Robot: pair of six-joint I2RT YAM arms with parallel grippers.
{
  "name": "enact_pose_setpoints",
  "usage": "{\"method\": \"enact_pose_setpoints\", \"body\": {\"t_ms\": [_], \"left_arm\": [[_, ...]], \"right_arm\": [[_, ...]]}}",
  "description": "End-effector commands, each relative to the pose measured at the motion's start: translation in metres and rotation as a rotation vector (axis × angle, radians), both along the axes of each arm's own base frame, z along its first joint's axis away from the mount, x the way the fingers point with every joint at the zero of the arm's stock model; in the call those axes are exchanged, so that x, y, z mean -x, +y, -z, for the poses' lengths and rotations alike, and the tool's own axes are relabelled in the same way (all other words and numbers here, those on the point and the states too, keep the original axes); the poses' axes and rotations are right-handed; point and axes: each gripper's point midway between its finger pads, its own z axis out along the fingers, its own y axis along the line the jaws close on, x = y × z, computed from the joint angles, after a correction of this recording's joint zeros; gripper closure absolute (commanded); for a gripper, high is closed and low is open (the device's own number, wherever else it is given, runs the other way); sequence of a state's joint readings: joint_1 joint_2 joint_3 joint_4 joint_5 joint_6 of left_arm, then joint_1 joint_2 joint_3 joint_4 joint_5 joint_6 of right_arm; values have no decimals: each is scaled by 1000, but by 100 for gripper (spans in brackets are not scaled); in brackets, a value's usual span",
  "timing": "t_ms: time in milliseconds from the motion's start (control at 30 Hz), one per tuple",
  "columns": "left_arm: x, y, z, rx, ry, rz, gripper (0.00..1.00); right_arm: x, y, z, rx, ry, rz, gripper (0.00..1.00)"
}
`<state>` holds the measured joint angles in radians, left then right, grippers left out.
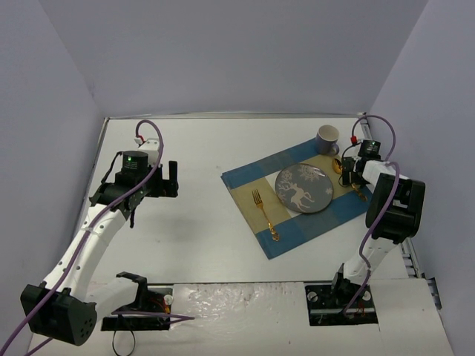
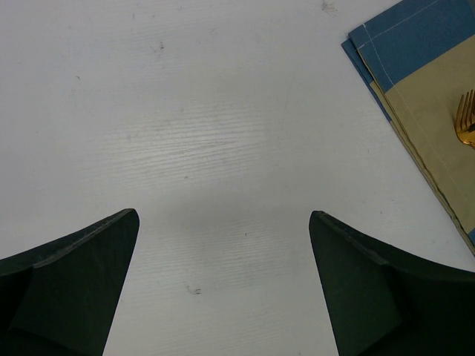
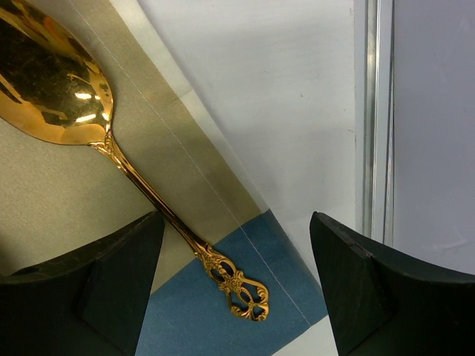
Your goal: Set the dinner table for one person
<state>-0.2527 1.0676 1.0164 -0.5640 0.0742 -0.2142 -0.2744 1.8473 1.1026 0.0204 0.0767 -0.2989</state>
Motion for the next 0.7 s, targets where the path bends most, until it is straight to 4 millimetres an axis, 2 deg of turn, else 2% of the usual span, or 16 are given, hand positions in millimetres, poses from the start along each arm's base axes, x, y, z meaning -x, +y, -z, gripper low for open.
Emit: {"method": "enact_pose_setpoints", "body": {"t_ms": [0,133,233,367,433,533,600,667], "left_arm": [[-7,1,-13,17,-51,-14,3],[-7,1,-12,16,-48,-13,3],[-7,1,-11,17,-45,-12,3],[-8,1,-10,21,-40,-13,3],[-8,0,-10,25,-38,-10,3],[-9,1,-11,30,-40,-10,3],[-9,0,-10,32,-35,-9,3],[-9,1,-9,34,-33,-10,3]], "right_arm": [[-11,-15,-13,52,-28,28,24],[-13,-12,-19,33,-44,26,24],[-17,-8,-38,20,-93,37,24],[-20,3,-80,-15,-191,64,24],[-21,20,-116,-65,-290,81,24],[-21,68,-157,-149,-405,8,25],[-19,98,-166,-190,-425,-58,25],[-14,163,-182,-228,-445,-224,25]]}}
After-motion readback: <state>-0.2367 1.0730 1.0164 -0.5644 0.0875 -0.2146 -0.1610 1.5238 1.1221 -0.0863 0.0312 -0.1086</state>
